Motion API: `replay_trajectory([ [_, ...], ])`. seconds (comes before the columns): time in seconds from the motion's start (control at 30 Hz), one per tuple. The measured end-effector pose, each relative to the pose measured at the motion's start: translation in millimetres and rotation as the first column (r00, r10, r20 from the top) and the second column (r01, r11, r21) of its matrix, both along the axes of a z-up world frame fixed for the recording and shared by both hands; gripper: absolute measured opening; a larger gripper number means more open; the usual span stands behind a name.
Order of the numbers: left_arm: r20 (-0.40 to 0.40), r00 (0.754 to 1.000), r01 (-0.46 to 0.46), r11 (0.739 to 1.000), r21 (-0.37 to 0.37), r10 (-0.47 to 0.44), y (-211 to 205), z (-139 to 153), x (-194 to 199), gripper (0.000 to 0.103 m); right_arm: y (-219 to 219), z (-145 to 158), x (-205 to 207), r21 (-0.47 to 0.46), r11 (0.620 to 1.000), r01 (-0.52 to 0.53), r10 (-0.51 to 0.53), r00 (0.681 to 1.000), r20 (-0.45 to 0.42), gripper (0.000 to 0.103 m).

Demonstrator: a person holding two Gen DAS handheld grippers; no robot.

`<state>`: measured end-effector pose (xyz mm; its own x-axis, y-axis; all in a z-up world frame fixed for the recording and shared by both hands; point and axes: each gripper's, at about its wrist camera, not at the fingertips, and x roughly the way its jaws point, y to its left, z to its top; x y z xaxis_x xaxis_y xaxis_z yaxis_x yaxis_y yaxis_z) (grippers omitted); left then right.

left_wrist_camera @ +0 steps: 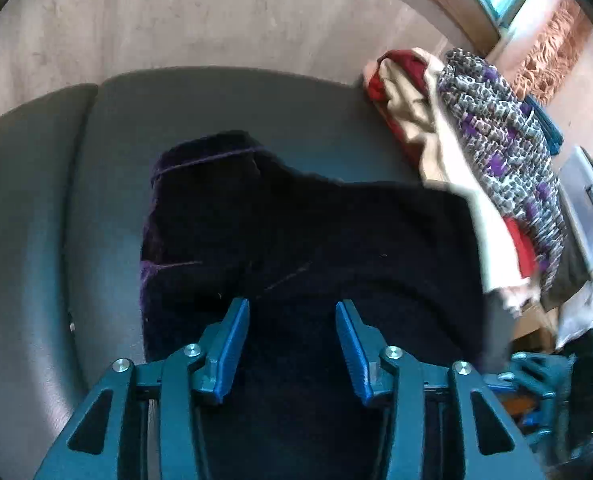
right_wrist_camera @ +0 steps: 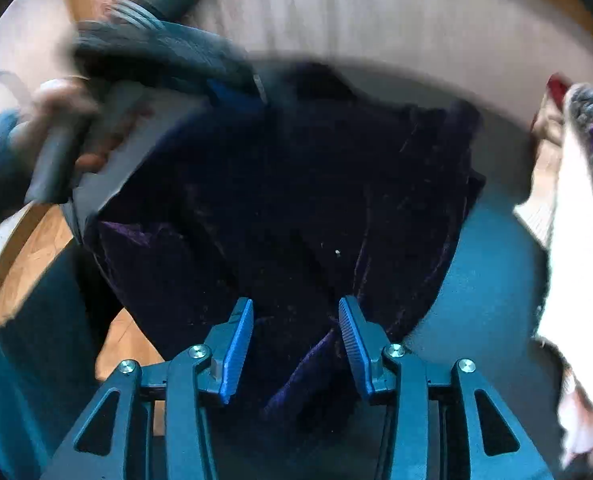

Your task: Fold clothes

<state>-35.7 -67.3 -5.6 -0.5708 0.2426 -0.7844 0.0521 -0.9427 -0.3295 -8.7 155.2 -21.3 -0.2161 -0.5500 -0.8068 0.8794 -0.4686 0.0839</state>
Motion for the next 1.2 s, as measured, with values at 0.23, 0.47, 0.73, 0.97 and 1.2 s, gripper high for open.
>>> replay_trajectory([
  [0.23, -0.03, 0.997, -0.076, 0.995, 0.059, 0.077, -13, 13, 12, 0.044, 7, -9, -7, -0.041, 0.999, -0.003, 0.003, 1.0, -0.007, 0.044],
  [0.47, -0.147, 0.98, -0.135, 0.991, 0.015, 0.136, -35, 33, 86, 0.046, -13, 36, -45, -0.108, 0.99, 0.085, -0.078, 0.995, 0.066, 0.063],
  [0.73, -0.169, 0.985, 0.004, 0.994, -0.109, -0.023, 33, 10, 118, 0.048, -80, 47, -88, -0.128, 0.981, 0.148, -0.142, 0.989, 0.051, 0.077],
  [0.97, -0.125, 0.992, -0.036, 0.981, -0.192, 0.012, 52, -19, 126, 0.046, -116, -12, -134, -0.076, 0.983, 0.166, -0.166, 0.986, 0.012, 0.085],
  [1.2, -0.177, 0.978, -0.115, 0.993, 0.006, 0.114, 20, 1, 138, 0.048, -69, 2, -132, -0.161, 0.966, 0.201, -0.184, 0.976, 0.113, 0.088],
])
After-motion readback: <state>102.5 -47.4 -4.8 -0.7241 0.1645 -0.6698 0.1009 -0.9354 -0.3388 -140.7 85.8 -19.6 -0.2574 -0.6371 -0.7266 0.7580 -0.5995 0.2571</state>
